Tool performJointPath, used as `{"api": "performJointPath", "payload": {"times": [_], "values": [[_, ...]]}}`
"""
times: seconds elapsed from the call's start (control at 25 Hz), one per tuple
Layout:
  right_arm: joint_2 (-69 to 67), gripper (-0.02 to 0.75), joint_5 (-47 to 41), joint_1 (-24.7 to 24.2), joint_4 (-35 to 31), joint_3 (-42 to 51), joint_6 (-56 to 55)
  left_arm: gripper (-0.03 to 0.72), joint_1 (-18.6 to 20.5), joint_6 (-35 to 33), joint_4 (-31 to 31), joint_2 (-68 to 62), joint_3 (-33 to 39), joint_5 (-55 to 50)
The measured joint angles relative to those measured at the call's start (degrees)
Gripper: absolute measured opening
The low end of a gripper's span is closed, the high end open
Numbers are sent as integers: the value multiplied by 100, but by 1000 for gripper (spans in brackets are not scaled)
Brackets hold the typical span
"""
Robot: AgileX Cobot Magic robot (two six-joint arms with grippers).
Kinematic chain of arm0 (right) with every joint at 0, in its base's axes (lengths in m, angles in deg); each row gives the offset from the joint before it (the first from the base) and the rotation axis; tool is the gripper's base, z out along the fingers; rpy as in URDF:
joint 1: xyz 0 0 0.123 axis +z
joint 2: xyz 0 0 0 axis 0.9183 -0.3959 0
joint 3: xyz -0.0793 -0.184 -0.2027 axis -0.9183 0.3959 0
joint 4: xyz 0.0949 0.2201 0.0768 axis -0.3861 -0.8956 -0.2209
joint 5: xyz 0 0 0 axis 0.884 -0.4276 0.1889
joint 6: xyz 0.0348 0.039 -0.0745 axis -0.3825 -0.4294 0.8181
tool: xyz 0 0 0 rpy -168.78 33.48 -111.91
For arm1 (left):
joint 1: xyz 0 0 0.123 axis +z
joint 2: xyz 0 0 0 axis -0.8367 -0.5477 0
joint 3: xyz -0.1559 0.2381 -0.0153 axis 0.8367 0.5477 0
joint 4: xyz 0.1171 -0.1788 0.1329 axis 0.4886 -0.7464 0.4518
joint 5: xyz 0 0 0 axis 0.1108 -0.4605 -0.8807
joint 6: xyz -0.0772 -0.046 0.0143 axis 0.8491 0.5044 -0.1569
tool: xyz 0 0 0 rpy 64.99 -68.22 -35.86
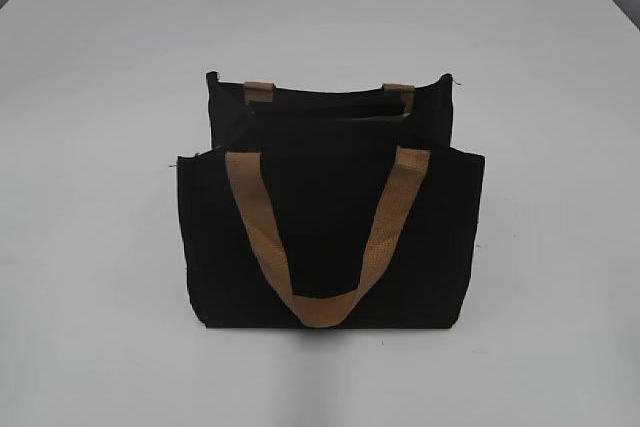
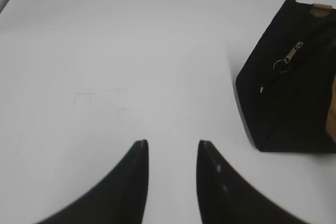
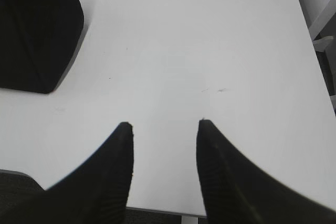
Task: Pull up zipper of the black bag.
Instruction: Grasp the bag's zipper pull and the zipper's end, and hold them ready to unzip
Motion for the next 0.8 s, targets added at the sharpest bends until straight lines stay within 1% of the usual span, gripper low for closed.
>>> {"api": "performJointPath", "payload": {"times": [0.8], "values": [[0, 321, 0, 0, 0, 0, 0, 239, 0, 0, 0, 0, 0, 0]]}}
